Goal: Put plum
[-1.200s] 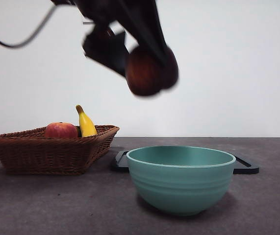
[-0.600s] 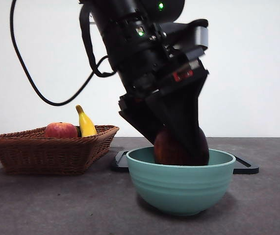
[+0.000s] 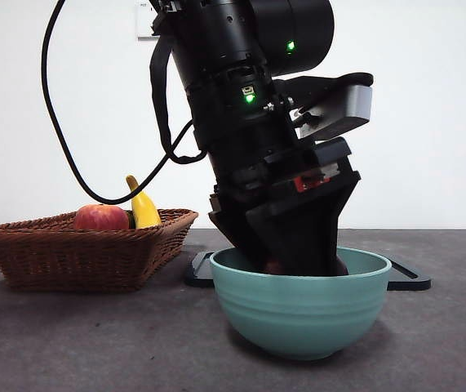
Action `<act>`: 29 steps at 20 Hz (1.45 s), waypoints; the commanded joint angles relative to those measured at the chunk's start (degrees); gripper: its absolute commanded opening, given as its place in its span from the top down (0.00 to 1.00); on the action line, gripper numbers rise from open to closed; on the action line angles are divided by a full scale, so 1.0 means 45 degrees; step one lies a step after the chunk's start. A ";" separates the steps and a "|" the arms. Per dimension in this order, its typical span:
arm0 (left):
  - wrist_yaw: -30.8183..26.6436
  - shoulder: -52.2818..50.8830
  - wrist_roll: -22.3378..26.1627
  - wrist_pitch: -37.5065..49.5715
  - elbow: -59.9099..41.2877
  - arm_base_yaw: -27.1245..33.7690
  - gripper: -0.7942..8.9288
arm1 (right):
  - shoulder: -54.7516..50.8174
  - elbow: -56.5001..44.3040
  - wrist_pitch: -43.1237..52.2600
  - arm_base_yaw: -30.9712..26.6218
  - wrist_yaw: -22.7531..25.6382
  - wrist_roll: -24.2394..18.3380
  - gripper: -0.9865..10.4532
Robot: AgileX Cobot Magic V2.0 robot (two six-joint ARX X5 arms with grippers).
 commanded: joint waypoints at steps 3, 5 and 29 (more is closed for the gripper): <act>-0.0010 0.0223 0.0155 0.0015 0.0282 -0.0204 0.49 | 0.0049 0.0267 0.0121 0.0058 0.0034 0.0136 0.56; -0.0010 0.0223 0.0087 0.0015 0.0287 -0.0204 0.49 | 0.0049 0.0267 0.0121 0.0058 0.0034 0.0136 0.56; 0.1277 -0.5780 -0.1744 -0.2914 0.3449 0.4687 0.50 | 0.0049 0.0267 0.0248 0.0058 0.0039 0.0121 0.56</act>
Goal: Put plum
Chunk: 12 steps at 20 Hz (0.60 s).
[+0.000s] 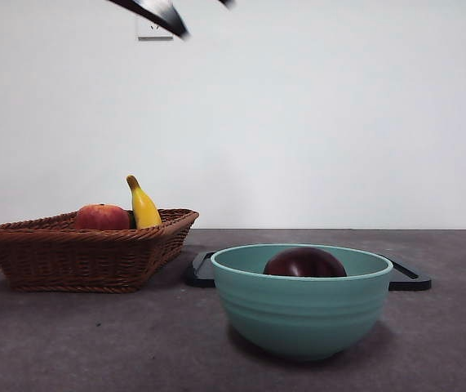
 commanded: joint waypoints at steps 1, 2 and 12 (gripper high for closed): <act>0.0335 -0.0583 -0.0083 -0.0792 0.0345 0.0622 0.50 | 0.0049 0.0267 0.0185 0.0053 0.0039 0.0131 0.56; 0.0374 -0.0821 -0.0083 -0.1190 0.0306 0.0933 0.50 | 0.0049 0.0267 0.0262 0.0058 0.0039 0.0131 0.56; 0.3016 -0.4061 -0.0136 -0.1588 -0.4867 0.2093 0.50 | 0.0146 0.0267 0.0670 0.0053 0.0039 0.0136 0.56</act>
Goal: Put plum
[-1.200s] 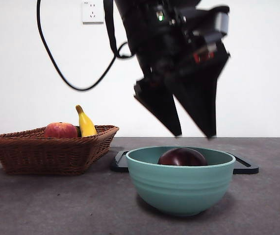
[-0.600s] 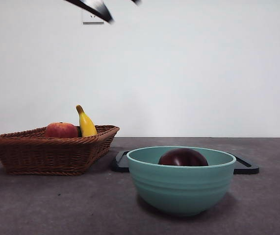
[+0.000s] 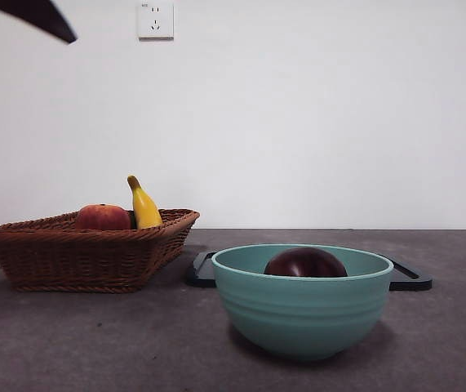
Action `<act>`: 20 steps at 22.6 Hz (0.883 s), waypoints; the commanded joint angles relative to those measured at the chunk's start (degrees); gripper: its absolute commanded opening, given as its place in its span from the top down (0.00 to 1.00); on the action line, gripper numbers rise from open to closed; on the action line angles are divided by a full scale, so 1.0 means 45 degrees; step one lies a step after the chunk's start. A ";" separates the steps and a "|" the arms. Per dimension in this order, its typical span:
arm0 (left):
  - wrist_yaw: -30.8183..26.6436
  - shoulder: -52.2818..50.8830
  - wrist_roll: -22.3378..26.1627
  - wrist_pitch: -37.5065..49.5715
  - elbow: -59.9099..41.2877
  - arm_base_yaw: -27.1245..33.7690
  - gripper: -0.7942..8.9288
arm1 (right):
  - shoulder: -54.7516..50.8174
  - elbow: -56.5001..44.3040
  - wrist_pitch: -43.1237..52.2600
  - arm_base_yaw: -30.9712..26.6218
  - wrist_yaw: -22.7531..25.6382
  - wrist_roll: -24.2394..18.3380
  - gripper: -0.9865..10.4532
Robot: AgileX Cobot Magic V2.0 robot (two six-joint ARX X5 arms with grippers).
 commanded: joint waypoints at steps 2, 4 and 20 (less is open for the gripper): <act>0.0335 -0.0942 -0.0194 0.0486 -0.1787 -0.0049 0.50 | 0.0204 0.0267 0.0151 0.0053 0.0039 0.0131 0.56; 0.1103 -0.1447 -0.0243 0.0699 -0.2773 -0.0049 0.50 | 0.0287 0.0267 0.0155 0.0058 0.0039 0.0131 0.56; 0.2574 -0.1797 -0.0277 0.0646 -0.3473 -0.0073 0.50 | 0.0913 0.0238 0.0063 0.0078 -0.0073 0.0248 0.56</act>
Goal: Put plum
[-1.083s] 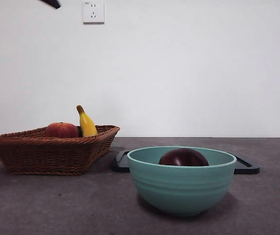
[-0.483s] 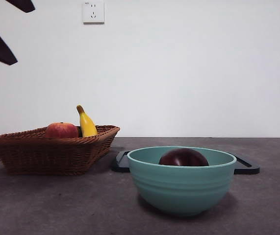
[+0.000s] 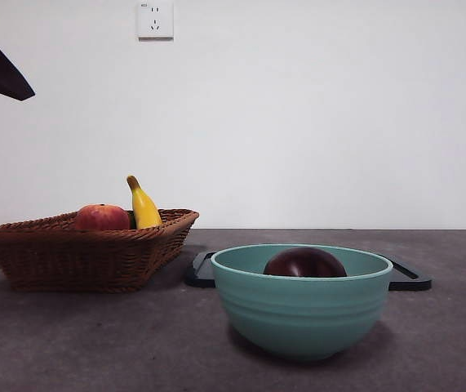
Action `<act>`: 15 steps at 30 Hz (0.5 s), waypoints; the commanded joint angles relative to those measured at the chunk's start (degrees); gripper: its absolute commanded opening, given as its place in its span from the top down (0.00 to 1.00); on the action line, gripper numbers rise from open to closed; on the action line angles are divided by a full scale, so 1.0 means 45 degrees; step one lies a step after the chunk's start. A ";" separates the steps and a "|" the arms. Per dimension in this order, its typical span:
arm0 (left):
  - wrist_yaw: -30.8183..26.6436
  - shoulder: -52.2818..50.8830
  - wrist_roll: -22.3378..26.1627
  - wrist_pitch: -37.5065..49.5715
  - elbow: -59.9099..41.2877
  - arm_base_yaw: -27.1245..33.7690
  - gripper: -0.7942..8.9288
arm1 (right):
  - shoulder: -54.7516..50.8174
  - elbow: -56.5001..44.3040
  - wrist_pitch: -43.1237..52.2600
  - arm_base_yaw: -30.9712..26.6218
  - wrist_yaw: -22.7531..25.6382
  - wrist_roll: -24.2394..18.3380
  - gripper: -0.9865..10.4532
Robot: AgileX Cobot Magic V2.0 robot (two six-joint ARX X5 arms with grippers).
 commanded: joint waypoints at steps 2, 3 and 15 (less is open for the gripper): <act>0.0083 0.0058 0.0010 0.0126 0.0112 -0.0058 0.50 | 0.0452 0.0223 0.0078 0.0194 -0.0044 0.0330 0.56; 0.0083 0.0058 0.0010 0.0131 0.0112 -0.0058 0.50 | 0.0583 0.0219 0.0087 0.0272 -0.0039 0.0369 0.56; 0.0083 0.0058 0.0010 0.0131 0.0112 -0.0058 0.50 | 0.3147 -0.1049 0.2987 0.1763 0.0539 0.1370 0.56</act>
